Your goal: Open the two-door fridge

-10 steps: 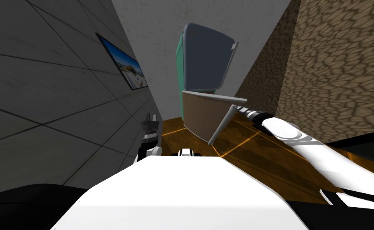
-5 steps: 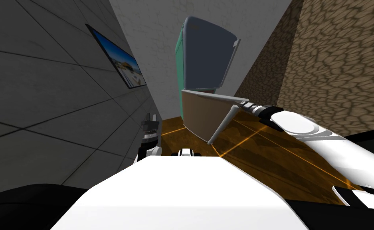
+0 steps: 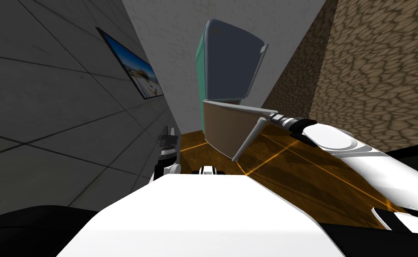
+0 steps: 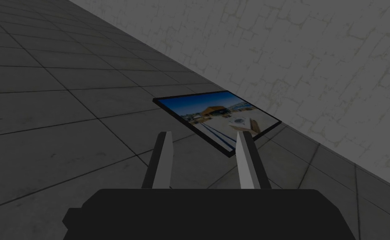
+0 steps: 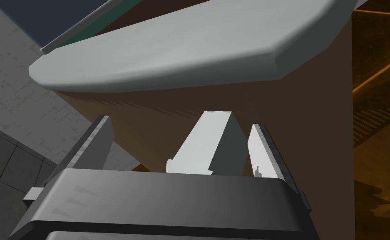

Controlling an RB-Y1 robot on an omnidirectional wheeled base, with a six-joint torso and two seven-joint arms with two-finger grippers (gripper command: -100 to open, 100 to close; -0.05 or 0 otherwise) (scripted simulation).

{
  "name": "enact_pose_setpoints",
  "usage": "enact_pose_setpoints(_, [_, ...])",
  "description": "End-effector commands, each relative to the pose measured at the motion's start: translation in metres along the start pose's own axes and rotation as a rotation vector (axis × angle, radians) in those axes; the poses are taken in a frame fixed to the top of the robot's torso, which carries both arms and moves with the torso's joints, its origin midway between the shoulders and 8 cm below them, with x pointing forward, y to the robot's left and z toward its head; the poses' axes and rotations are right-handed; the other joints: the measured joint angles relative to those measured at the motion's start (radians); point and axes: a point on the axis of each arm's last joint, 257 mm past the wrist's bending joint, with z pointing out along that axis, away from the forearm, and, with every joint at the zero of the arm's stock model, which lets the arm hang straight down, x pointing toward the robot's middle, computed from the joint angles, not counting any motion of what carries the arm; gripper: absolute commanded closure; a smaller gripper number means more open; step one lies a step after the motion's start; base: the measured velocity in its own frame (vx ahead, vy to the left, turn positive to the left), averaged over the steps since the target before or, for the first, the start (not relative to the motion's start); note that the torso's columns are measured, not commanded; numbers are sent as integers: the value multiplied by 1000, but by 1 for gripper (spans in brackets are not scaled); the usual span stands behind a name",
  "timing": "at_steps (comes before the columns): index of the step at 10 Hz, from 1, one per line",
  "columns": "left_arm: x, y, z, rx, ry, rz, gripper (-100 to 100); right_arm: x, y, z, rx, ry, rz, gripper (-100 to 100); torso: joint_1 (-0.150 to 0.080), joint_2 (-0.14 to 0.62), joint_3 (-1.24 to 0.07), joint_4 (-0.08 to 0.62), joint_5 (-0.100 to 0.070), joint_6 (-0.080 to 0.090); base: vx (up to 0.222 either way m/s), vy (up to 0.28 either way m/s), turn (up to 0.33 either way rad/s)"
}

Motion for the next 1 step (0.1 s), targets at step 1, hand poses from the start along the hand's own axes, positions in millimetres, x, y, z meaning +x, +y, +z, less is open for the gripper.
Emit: enact_pose_setpoints(1, [0,0,0,0,0,0,0,0,0,0,0,0,0,0,0,0,0,0,0,0,0,0,0])
